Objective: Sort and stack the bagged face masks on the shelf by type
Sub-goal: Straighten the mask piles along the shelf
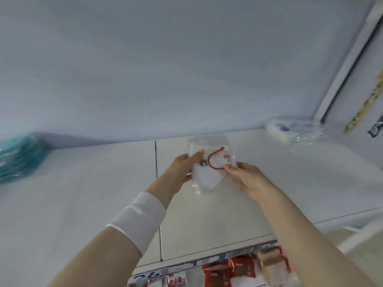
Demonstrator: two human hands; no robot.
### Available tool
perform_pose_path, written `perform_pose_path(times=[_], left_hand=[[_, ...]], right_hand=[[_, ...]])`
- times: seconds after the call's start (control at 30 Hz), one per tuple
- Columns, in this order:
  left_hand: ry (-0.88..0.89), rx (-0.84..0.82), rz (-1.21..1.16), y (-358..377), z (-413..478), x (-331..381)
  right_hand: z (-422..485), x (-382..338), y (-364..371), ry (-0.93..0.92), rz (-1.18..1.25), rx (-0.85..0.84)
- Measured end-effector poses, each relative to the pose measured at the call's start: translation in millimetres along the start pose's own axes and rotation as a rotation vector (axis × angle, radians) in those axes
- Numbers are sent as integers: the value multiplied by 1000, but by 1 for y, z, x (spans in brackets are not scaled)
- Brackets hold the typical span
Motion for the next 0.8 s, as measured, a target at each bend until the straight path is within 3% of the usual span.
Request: perform_pose_path(times=[0.3, 0.47, 0.67, 0.8], left_hand=[[-11, -17, 82, 101, 95, 0], [-14, 58, 95, 140, 140, 7], [-23, 215, 108, 162, 173, 10], [-35, 295, 190, 166, 188, 1]], right_hand=[[55, -34, -109, 33, -14, 296], [79, -67, -151, 5, -112, 306], [117, -104, -178, 7, -327, 165], [137, -120, -188, -95, -720, 265]])
Point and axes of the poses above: each hand's wrist, its own z-axis towards the middle knuckle, its own y-axis out of the palm, x = y × z, the point moved 6 cm from there along z, towards the middle knuckle, and after that the axes turned 10 degrees about y, right-handed, at the moved point
